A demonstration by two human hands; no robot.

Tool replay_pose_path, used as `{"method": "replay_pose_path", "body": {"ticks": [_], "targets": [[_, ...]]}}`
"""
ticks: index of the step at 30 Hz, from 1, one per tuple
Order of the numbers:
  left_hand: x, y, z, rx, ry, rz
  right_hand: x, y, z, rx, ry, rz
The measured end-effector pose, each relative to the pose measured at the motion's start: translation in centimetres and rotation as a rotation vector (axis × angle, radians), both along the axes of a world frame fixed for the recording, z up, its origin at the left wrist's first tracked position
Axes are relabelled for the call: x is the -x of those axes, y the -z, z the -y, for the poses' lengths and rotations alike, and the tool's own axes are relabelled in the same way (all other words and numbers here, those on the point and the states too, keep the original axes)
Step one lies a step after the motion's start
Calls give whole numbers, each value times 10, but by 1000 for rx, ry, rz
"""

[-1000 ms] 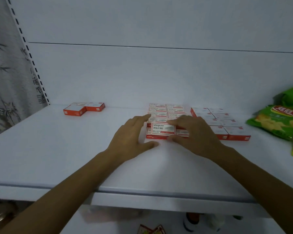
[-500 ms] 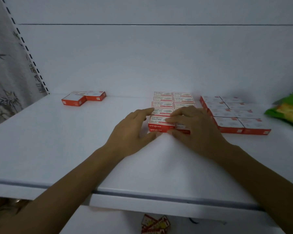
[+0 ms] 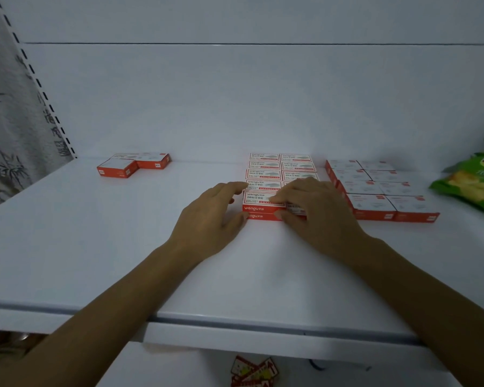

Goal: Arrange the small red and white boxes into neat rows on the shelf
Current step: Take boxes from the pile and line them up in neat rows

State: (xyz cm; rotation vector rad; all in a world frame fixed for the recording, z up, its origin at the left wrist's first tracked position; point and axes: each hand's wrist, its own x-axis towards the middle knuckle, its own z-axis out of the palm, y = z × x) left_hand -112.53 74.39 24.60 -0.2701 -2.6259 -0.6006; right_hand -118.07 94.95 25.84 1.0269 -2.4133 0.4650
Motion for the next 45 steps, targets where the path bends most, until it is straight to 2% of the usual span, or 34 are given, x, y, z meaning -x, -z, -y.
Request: {"method": "replay_pose_path", "body": {"ticks": [11, 19, 27, 38, 45], "targets": [[-2, -3, -2, 16, -11, 17, -3, 1, 2, -21, 36, 25], [-6, -3, -5, 128, -136, -15, -10, -15, 10, -138, 61, 4], [-6, -6, 7, 74, -137, 9, -26, -26, 24, -60, 76, -7], [-31, -29, 127, 186, -151, 25, -21, -30, 140, -46, -45, -1], [-30, -26, 219, 214, -175, -6, -15, -27, 233, -153, -72, 69]]}}
